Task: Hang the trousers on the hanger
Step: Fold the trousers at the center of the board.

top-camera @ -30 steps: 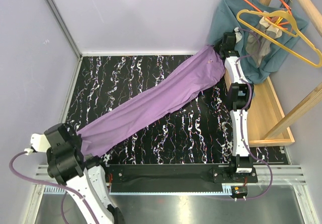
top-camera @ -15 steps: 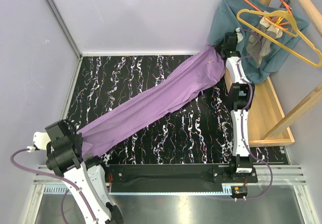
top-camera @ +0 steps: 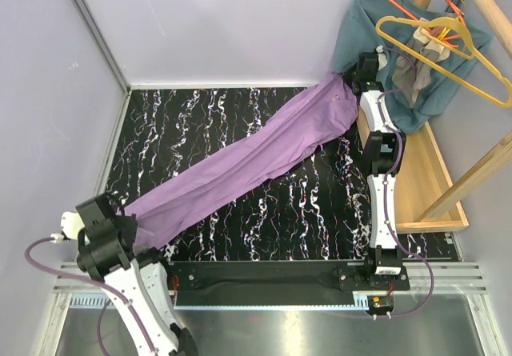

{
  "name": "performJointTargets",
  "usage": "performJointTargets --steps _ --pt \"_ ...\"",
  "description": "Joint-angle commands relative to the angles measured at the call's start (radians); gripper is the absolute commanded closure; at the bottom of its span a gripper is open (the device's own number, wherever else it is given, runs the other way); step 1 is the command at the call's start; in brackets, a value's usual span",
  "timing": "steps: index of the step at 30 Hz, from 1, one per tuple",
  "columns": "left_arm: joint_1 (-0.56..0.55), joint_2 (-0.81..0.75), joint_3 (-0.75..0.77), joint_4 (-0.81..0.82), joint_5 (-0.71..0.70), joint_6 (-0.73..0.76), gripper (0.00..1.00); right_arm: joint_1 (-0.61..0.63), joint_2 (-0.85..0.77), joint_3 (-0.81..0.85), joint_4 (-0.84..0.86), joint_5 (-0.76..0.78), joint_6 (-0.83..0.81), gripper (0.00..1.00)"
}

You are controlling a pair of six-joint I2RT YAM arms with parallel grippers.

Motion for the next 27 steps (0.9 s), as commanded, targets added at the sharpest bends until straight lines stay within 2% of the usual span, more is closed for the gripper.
performJointTargets --steps 1,3,7,11,17,21,27 --pt "0.006 0.101 0.024 -0.157 -0.128 -0.022 1.00 -0.032 -0.066 -0.002 0.054 0.022 0.028 1.00" --pt "0.006 0.183 0.021 -0.156 -0.221 -0.037 1.00 -0.032 -0.062 -0.001 0.054 0.020 0.031 1.00" --pt "0.006 0.289 -0.051 -0.151 -0.283 -0.089 1.00 -0.032 -0.058 -0.004 0.054 0.014 0.031 1.00" --pt "0.014 0.417 -0.073 -0.102 -0.332 -0.049 1.00 -0.032 -0.056 -0.007 0.058 0.008 0.031 1.00" --pt "0.014 0.533 -0.038 0.002 -0.321 -0.037 0.93 -0.028 -0.058 -0.021 0.063 0.005 0.025 1.00" --pt "0.018 0.624 -0.054 0.053 -0.363 -0.037 0.91 -0.026 -0.055 -0.022 0.066 0.007 0.025 1.00" --pt "0.078 0.814 -0.045 0.166 -0.349 0.017 0.87 -0.026 -0.046 -0.018 0.070 0.010 0.022 0.99"
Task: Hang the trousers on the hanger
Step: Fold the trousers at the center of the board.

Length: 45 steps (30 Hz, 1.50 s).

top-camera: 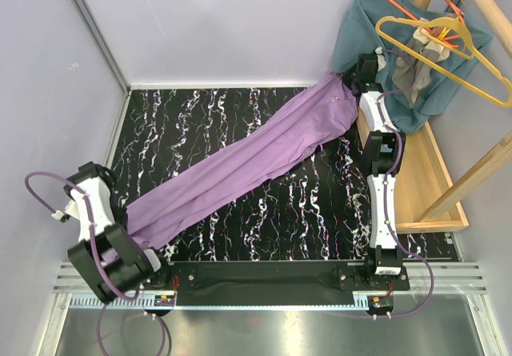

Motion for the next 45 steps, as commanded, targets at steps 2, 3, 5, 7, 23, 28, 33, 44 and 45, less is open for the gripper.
performJointTargets --steps 2,3,5,7,23,28,33,44,45 --pt "0.029 0.090 0.071 0.102 -0.119 0.073 0.86 -0.025 -0.043 0.003 0.045 0.033 0.008 0.99" --pt "0.031 0.104 0.095 0.112 -0.129 0.093 0.84 -0.024 -0.044 0.005 0.044 0.030 0.007 0.99" --pt "0.029 0.137 0.181 0.142 -0.135 0.164 0.69 -0.020 -0.043 0.002 0.045 0.031 0.005 0.99" --pt "0.029 0.138 0.227 0.137 -0.135 0.194 0.61 -0.020 -0.044 -0.003 0.048 0.031 0.007 0.97" --pt "0.029 -0.018 0.189 -0.022 -0.236 0.131 0.11 -0.008 -0.133 -0.087 0.011 0.003 0.002 0.29" --pt "0.028 -0.069 0.158 0.046 -0.155 0.200 0.18 -0.005 -0.223 -0.161 0.008 -0.029 0.022 0.21" --pt "0.031 -0.017 0.002 0.206 0.072 0.210 0.40 0.015 -0.332 -0.352 0.028 -0.119 0.125 0.30" --pt "0.098 -0.038 -0.192 0.508 0.224 0.176 0.59 0.109 -0.615 -0.804 0.070 -0.282 0.304 0.48" --pt "0.101 -0.040 -0.189 0.530 0.209 0.193 0.58 0.135 -0.630 -0.826 0.076 -0.293 0.304 0.48"
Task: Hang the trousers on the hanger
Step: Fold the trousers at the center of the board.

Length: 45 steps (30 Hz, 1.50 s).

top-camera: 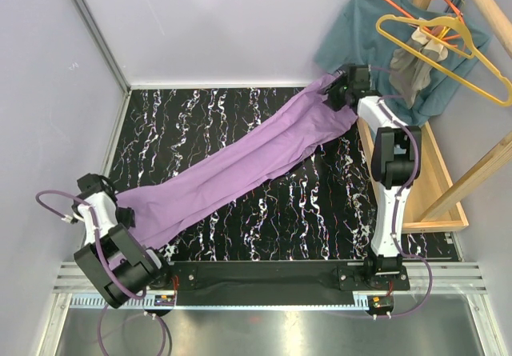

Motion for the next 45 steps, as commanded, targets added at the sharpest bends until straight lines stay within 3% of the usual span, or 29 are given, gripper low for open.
performJointTargets --steps 1,11,16,22,33,41,43,45 --pt "0.013 -0.038 0.023 0.153 -0.006 0.031 0.58 0.064 -0.136 -0.086 0.046 -0.076 0.060 0.48" --pt "0.020 -0.054 -0.029 0.158 -0.052 -0.018 0.61 0.100 -0.182 -0.084 -0.046 -0.112 0.022 0.49" --pt "0.020 -0.052 -0.047 0.116 -0.125 -0.090 0.58 0.111 -0.193 -0.104 -0.057 -0.127 0.017 0.49" --pt "0.026 -0.028 -0.098 0.181 -0.068 -0.127 0.60 0.114 -0.185 -0.093 -0.046 -0.138 0.023 0.50" --pt "0.027 0.055 -0.072 0.193 -0.111 -0.148 0.73 0.112 -0.171 -0.093 -0.032 -0.156 0.031 0.50" --pt "0.027 0.047 -0.072 0.185 -0.097 -0.150 0.88 0.112 -0.163 -0.090 -0.026 -0.164 0.037 0.50" --pt "0.027 0.049 -0.066 0.176 -0.099 -0.141 0.88 0.114 -0.163 -0.096 -0.027 -0.164 0.036 0.50" --pt "0.026 0.049 -0.055 0.159 -0.103 -0.134 0.80 0.114 -0.163 -0.098 -0.024 -0.162 0.033 0.50"
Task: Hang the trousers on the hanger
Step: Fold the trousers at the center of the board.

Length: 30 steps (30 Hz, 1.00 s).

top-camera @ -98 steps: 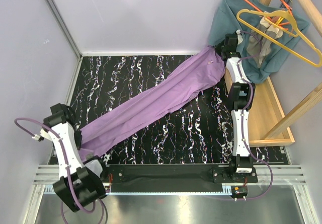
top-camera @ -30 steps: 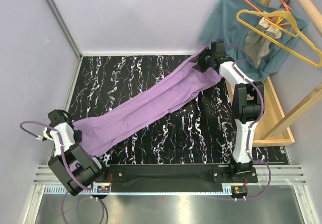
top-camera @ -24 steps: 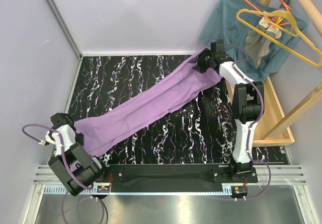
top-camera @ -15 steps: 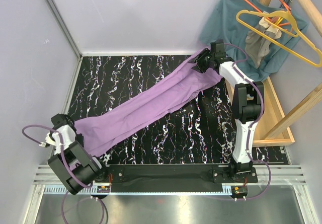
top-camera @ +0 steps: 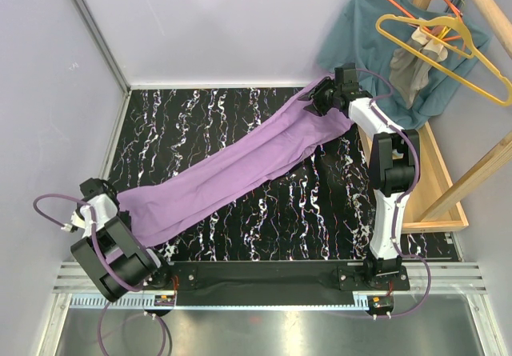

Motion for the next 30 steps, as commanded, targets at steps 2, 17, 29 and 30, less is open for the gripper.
performJointTargets --steps 2,17,29,30 --pt "0.006 0.007 0.031 -0.019 -0.037 -0.005 0.68 0.007 -0.035 0.021 0.034 -0.020 0.001 0.50" --pt "0.127 -0.079 0.034 -0.083 -0.069 -0.012 0.67 0.006 0.008 0.052 0.055 -0.051 0.037 0.51" --pt "0.181 -0.044 0.001 -0.029 -0.031 -0.007 0.68 -0.014 0.011 0.034 0.083 -0.071 0.057 0.51" --pt "0.184 -0.033 0.001 -0.026 -0.029 -0.004 0.69 -0.013 0.013 0.034 0.083 -0.071 0.057 0.51"
